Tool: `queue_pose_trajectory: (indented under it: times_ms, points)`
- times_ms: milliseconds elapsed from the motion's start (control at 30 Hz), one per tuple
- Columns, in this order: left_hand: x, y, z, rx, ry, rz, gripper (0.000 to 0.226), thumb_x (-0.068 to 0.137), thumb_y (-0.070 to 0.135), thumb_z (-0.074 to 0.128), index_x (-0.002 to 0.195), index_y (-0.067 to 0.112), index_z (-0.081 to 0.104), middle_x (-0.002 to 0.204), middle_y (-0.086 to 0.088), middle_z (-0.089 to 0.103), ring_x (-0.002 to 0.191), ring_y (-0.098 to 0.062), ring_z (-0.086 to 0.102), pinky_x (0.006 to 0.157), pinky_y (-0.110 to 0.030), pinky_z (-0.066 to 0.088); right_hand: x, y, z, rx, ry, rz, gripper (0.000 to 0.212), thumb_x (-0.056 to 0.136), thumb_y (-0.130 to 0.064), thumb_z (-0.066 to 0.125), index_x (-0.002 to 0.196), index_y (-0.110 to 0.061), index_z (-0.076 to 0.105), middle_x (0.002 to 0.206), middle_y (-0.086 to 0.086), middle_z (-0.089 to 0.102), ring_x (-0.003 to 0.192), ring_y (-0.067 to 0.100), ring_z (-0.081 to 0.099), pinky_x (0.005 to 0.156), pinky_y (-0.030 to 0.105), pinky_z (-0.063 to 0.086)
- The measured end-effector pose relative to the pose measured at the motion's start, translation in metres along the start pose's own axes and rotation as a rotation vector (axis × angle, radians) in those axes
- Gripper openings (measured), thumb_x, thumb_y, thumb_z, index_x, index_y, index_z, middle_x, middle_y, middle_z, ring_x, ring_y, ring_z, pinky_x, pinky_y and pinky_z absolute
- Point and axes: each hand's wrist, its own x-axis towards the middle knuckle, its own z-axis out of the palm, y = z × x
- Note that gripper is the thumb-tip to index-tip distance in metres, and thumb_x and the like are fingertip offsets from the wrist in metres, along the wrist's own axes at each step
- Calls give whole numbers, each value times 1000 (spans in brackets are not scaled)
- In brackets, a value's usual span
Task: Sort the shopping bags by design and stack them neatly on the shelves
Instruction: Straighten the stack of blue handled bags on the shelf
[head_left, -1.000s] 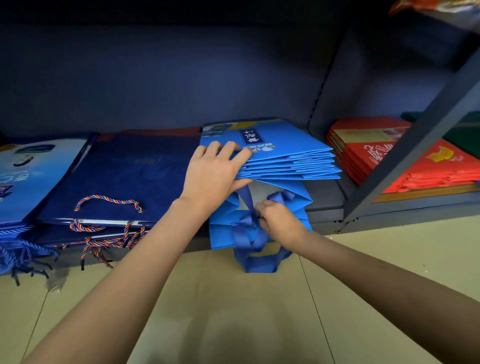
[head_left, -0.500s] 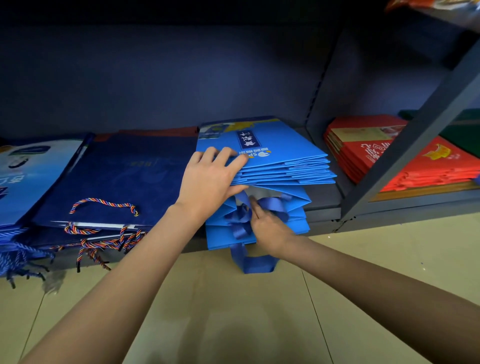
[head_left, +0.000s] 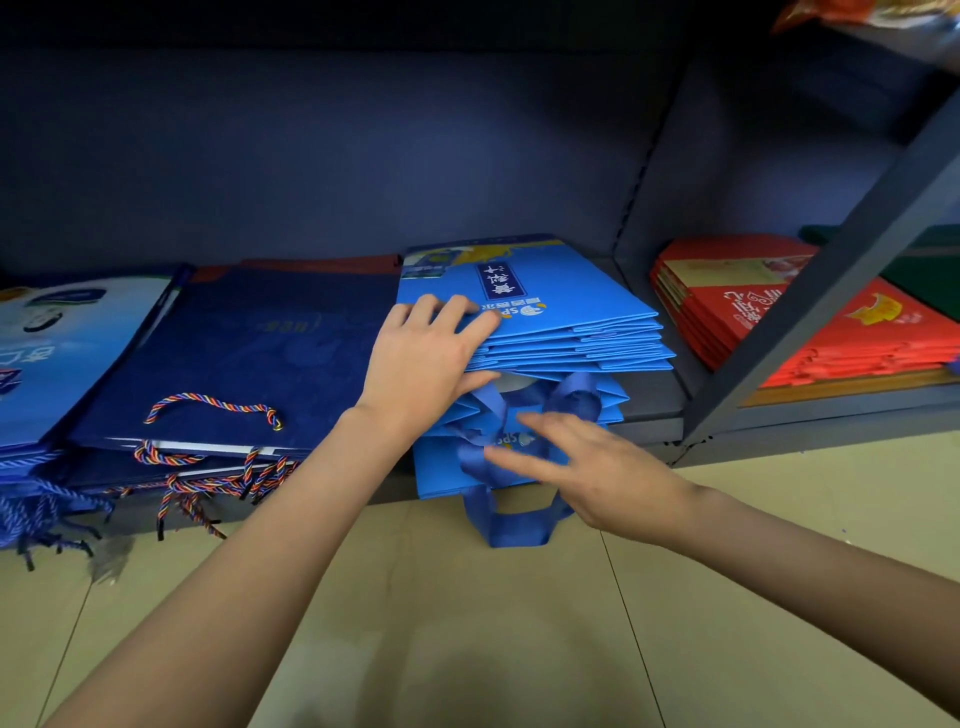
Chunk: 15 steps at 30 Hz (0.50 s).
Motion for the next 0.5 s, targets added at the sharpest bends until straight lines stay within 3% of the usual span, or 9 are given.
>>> queue_pose_trajectory:
  times_ms: [67,133,200,233,300,367,433,500]
  points:
    - [0,0,1,-12,8,9,58,68,54,73,111,22,51,99,0,63,78,-26,59,67,-33,45,9,2,11,-36,-114,-58,114,59,11,64,146,-40,10,130,15,46,99,32,56,66,38,55]
    - [0,0,1,-13,10,18,59,68,55,72,112,23,48,99,0,63,78,-26,59,66,-33,45,20,6,17,-89,-60,-20,114,50,6,73,146,-29,25,116,12,55,85,27,59,52,30,52]
    - [-1,-1,3,-5,19,23,56,69,56,69,111,22,52,99,0,63,78,-26,58,66,-33,44,28,7,16,-99,-7,-14,86,40,5,79,122,-8,58,93,11,60,72,27,59,45,29,51]
    - [-1,-1,3,-1,22,24,53,72,57,64,111,22,54,98,0,63,77,-26,58,65,-33,44,29,8,17,-107,8,-25,69,39,5,80,106,-3,65,85,10,60,68,26,59,44,30,51]
    - [-1,-1,4,5,22,21,49,78,59,49,111,23,53,98,1,63,78,-25,58,65,-32,44,28,11,15,-183,16,-25,58,35,-1,84,91,-4,68,79,6,59,66,22,59,46,28,50]
    - [-1,0,3,-4,10,17,50,79,59,39,111,24,50,99,1,63,78,-25,58,65,-32,43,23,14,14,-222,37,-49,59,38,-5,85,95,-3,69,81,4,60,68,21,59,53,28,49]
    - [-1,0,2,-14,6,19,50,79,60,37,111,24,48,99,1,63,78,-25,58,65,-32,44,18,19,17,-225,103,-87,48,51,-1,81,97,-3,68,81,5,60,70,21,59,56,29,49]
    - [-2,0,1,-18,9,23,48,79,59,45,112,23,46,99,0,63,78,-25,58,66,-32,44,21,23,16,-239,191,-124,25,62,3,72,84,-6,66,76,5,57,68,22,54,51,30,47]
